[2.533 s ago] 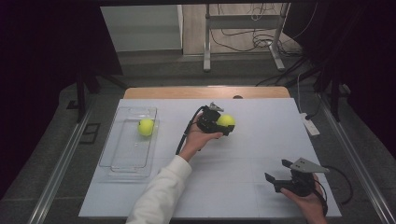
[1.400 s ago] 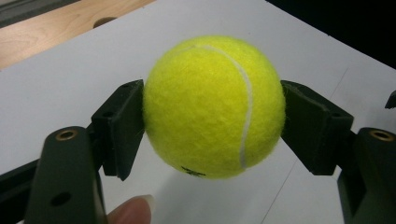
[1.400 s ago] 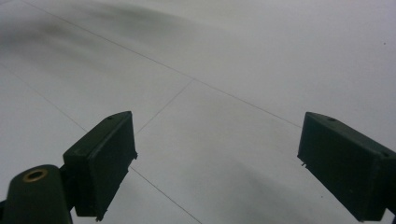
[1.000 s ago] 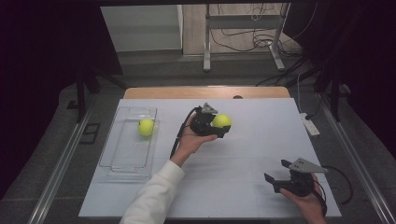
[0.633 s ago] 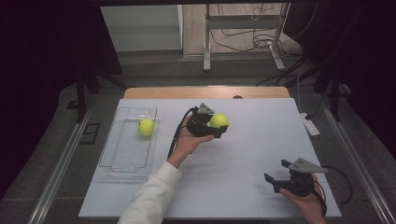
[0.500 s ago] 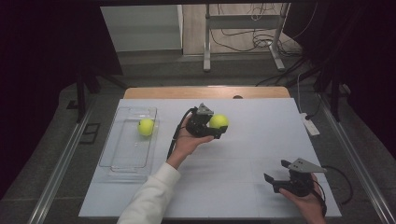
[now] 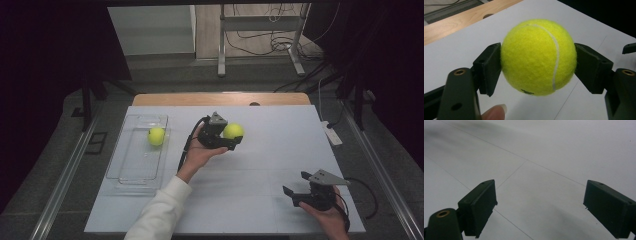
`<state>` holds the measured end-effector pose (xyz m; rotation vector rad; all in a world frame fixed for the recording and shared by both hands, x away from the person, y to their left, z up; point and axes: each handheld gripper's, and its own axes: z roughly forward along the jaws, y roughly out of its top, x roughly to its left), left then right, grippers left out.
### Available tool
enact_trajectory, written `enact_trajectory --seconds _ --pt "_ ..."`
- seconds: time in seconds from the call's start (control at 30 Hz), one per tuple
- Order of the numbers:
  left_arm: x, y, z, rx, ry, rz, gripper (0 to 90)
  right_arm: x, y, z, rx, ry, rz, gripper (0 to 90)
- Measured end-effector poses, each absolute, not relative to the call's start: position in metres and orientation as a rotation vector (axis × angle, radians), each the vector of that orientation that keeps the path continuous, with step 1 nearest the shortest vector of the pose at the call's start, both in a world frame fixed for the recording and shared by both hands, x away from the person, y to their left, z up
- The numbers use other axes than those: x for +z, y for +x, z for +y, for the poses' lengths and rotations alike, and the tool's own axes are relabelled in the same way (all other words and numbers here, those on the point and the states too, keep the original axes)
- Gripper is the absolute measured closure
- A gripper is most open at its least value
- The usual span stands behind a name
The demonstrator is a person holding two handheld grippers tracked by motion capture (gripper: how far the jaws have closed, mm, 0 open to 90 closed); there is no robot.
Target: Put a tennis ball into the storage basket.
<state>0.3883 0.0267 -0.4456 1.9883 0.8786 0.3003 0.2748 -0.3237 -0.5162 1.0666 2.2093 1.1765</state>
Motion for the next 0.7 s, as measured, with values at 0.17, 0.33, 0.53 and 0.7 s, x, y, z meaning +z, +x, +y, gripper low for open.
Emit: enact_trajectory --seconds 0.17,0.33,0.53,0.7 --pt "-0.445 0.387 0.029 0.298 1.983 0.882 27.6 -0.516 0.275 -0.323 1.175 1.069 2.21 11.4" --pt "-0.445 0.385 0.031 0.302 1.983 0.88 27.6 -0.516 0.275 -0.323 1.175 1.067 2.213 11.4" --pt "-0.444 0.383 0.035 0.305 1.976 0.88 27.6 -0.516 0.275 -0.323 1.173 1.07 2.211 11.4" --pt "-0.441 0.379 0.038 0.312 1.965 0.879 27.6 -0.516 0.274 -0.323 1.172 1.067 2.213 11.4"
